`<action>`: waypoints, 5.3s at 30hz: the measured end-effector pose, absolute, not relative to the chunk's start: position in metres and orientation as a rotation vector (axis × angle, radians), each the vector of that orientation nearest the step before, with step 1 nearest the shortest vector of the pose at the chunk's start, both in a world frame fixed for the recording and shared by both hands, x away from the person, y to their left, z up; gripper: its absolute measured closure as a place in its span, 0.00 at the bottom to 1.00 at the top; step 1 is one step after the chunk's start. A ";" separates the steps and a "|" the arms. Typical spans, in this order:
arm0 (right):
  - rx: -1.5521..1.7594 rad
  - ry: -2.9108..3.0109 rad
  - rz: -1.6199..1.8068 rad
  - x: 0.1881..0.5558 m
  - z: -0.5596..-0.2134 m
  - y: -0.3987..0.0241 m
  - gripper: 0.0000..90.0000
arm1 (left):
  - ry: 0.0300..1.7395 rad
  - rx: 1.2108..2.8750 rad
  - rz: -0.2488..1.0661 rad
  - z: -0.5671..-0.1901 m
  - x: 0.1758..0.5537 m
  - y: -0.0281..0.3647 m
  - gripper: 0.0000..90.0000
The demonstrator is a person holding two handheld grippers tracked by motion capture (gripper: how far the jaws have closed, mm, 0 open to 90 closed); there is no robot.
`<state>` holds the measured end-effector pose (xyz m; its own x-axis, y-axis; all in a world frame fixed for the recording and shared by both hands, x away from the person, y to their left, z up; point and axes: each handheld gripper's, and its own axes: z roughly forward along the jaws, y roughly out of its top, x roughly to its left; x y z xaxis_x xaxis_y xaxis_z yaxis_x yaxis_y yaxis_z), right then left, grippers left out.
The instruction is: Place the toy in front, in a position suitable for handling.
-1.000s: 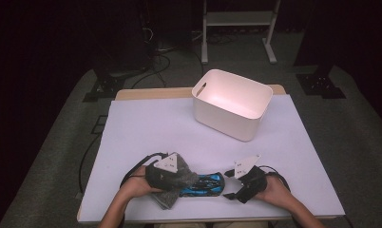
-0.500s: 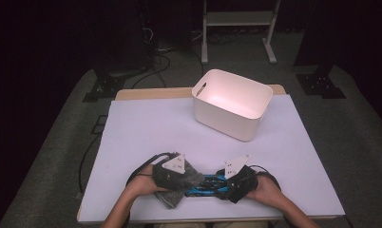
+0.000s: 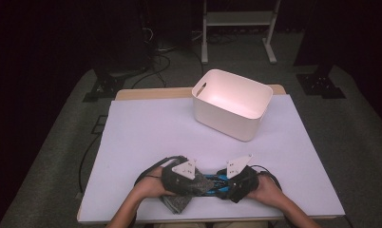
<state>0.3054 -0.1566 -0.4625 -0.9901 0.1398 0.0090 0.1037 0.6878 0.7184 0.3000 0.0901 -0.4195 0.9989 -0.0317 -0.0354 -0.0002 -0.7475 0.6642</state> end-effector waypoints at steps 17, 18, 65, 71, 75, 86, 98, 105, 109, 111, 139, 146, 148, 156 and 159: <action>0.193 2.839 1.212 0.306 -0.463 -0.157 0.23 | 0.040 2.376 -0.066 -0.418 0.307 0.100 0.82; 0.199 2.840 1.213 0.306 -0.463 -0.157 0.23 | 0.013 2.397 -0.057 -0.417 0.303 0.093 0.82; 0.201 2.826 1.182 0.301 -0.457 -0.166 0.24 | 0.135 2.420 0.010 -0.416 0.323 0.092 0.86; 0.214 2.830 1.197 0.302 -0.458 -0.169 0.24 | 0.089 2.465 -0.041 -0.411 0.338 0.064 0.85; 0.196 2.828 1.188 0.302 -0.457 -0.167 0.24 | 0.083 2.459 -0.050 -0.405 0.336 0.066 0.77; 0.196 2.827 1.190 0.302 -0.458 -0.168 0.24 | 0.186 2.384 -0.132 -0.396 0.349 0.066 0.65; 0.204 2.841 1.209 0.304 -0.459 -0.169 0.24 | 0.128 2.463 -0.199 -0.413 0.351 0.034 0.88; 0.198 2.837 1.205 0.304 -0.460 -0.168 0.25 | 0.122 2.484 -0.174 -0.409 0.348 0.048 0.89; 0.201 2.838 1.215 0.304 -0.460 -0.168 0.25 | 0.154 2.487 -0.162 -0.410 0.345 0.070 0.88; 0.206 2.840 1.221 0.304 -0.461 -0.168 0.25 | 0.215 2.448 -0.183 -0.413 0.345 0.088 0.88; 0.208 2.837 1.229 0.304 -0.463 -0.167 0.25 | 0.115 2.453 -0.177 -0.418 0.309 0.104 0.87; 0.215 2.829 1.242 0.303 -0.464 -0.167 0.25 | -0.018 2.474 -0.151 -0.408 0.306 0.063 0.86; 0.215 2.829 1.241 0.303 -0.464 -0.167 0.25 | -0.048 2.485 -0.143 -0.406 0.307 0.051 0.86; 0.219 2.845 1.209 0.302 -0.462 -0.167 0.21 | -0.055 2.507 -0.140 -0.406 0.308 0.044 0.86; 0.201 2.826 1.199 0.301 -0.459 -0.170 0.21 | -0.034 2.500 -0.147 -0.406 0.309 0.050 0.86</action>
